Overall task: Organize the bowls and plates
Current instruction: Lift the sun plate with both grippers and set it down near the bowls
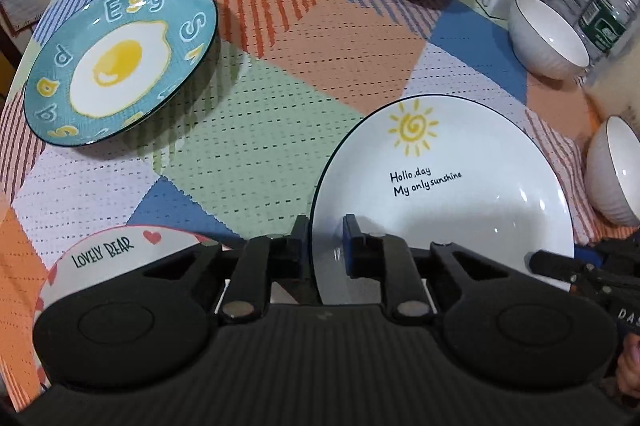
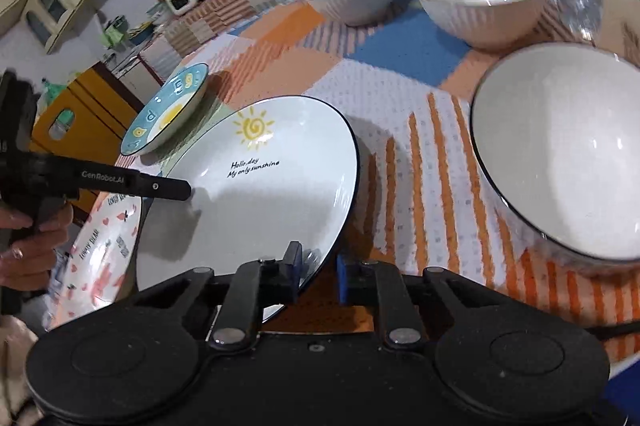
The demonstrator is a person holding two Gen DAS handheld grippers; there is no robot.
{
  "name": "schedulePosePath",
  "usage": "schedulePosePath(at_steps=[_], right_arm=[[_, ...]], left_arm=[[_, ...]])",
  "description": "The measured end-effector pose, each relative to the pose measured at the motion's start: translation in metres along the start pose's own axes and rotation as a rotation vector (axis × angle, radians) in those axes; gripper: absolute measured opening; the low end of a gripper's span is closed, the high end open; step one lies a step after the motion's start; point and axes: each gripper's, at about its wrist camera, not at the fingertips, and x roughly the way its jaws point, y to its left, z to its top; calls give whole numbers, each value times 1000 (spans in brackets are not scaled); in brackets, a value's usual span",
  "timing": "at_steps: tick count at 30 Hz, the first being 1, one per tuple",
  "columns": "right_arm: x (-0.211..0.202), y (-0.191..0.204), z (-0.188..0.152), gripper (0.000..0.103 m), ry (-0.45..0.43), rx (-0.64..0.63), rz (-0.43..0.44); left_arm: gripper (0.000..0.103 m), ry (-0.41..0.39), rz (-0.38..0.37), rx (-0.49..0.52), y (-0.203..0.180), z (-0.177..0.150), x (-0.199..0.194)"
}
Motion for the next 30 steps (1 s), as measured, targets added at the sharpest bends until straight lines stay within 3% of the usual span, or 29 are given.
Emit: schedulePosePath(at_steps=[2,4,11,18,25,30], right_arm=[[0,0,4,23,17,-6,3],[1,0,8,22,47,11,14],[-3,12,23,22,37,-40,49],[-3,21,73,21,22,-84,63],[18,13,125,20,43,-120,68],[37,5,139,20,43,-140,64]], left_arm=[[16,-9,-16,-18,3,-1,-2],[24,-31,-27,-15,3,-2,-7],[24,-79,-25,-42,11,4,-29],[24,-110,-40,-115,23,33,-41],[24,-124,-66,-210,38,67,-29],[24,-127,-47,-251,43,82,-9]])
